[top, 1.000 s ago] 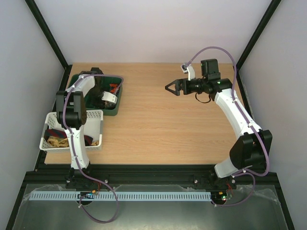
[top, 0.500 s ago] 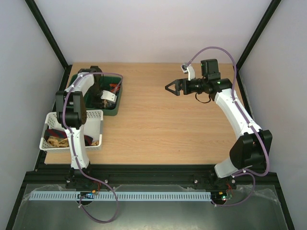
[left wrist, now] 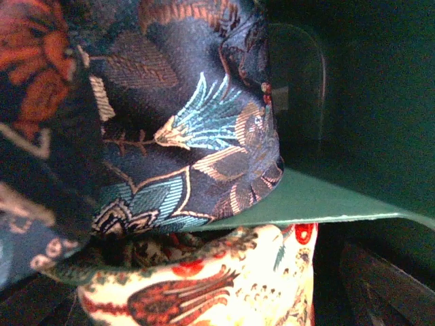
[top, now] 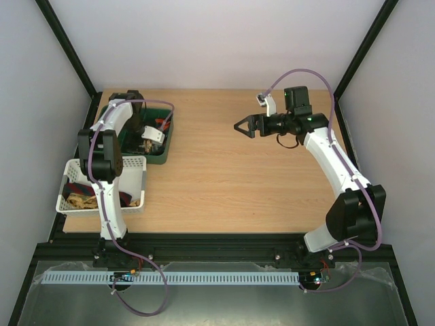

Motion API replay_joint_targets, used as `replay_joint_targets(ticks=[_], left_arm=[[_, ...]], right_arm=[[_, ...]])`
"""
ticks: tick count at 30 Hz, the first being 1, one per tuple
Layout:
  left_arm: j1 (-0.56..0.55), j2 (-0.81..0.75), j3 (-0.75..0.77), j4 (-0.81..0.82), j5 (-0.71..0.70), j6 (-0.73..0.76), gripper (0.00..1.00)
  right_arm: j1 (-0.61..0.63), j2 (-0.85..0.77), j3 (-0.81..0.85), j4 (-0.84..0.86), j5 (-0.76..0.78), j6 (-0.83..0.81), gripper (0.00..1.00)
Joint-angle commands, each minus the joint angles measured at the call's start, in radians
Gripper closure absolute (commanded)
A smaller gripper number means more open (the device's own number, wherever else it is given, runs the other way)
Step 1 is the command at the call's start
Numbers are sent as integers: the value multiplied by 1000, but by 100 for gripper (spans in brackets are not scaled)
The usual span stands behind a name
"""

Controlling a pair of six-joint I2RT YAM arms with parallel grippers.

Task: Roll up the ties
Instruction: Adjust the tie in the storage box.

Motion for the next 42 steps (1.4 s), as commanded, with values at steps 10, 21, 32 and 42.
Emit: replay_joint_targets(ticks=[10, 21, 32, 42], left_arm=[[6, -57, 45, -97, 31, 38, 12], [6, 12, 25, -54, 71, -15, 31], [6, -3, -75, 66, 58, -78, 26], [32, -200, -51, 117, 89, -179, 0]], right_arm=[[-4, -44, -27, 12, -30, 6, 2], [-5, -34, -31, 21, -29, 12, 2], [-4, -7, 1, 11, -19, -3, 1], [-6, 8, 91, -32, 67, -80, 1]])
